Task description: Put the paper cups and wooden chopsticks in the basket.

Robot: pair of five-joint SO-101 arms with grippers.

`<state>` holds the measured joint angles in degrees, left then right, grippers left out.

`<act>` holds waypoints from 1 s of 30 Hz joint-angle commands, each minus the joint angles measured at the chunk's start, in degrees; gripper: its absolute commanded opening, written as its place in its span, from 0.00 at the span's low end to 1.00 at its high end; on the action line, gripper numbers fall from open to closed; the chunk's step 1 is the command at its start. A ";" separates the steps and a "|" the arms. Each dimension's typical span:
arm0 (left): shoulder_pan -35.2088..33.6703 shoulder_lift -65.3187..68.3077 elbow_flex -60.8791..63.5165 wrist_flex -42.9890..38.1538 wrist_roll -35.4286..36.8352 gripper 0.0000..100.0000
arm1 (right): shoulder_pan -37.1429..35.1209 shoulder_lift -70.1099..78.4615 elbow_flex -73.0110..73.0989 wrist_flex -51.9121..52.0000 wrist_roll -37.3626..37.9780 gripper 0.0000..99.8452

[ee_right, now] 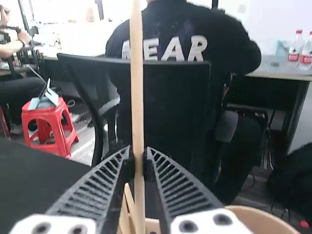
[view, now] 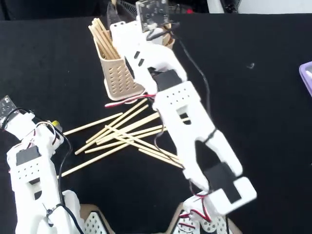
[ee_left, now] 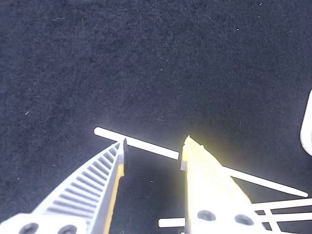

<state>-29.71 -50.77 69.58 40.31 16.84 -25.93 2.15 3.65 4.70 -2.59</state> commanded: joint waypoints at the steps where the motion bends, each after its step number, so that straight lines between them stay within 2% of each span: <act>1: 0.13 -1.41 -0.22 -0.62 0.09 0.20 | -0.97 1.01 -2.86 -1.14 0.00 0.01; 5: 0.13 -1.41 -0.31 -0.62 0.09 0.20 | -1.76 1.01 -4.88 8.53 0.00 0.04; 9: 0.13 -1.41 -0.31 -0.62 0.09 0.20 | -2.02 0.84 -10.42 19.52 0.00 0.20; 11: 0.13 -1.41 -0.31 -0.62 0.09 0.20 | -2.02 0.84 -14.11 25.14 -0.18 0.25; 17: 0.13 -1.41 -0.22 -0.70 0.09 0.20 | -1.76 -1.89 -24.92 43.16 0.00 0.18; 21: 0.13 -1.41 -0.22 -0.70 0.09 0.20 | -1.32 -8.31 -27.38 61.98 0.35 0.11; 26: 0.13 -1.41 -0.40 -0.70 0.09 0.20 | -3.16 -11.74 -23.08 88.18 13.19 0.09; 28: 0.22 -1.41 -0.40 -0.70 0.09 0.20 | -3.69 -11.74 -17.10 93.27 18.64 0.09; 30: 0.13 -1.41 -0.40 -0.70 0.09 0.20 | -3.16 -12.53 -8.75 92.75 22.95 0.13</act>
<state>-29.71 -50.77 69.58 40.31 16.84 -28.84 -7.52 -13.58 94.46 13.93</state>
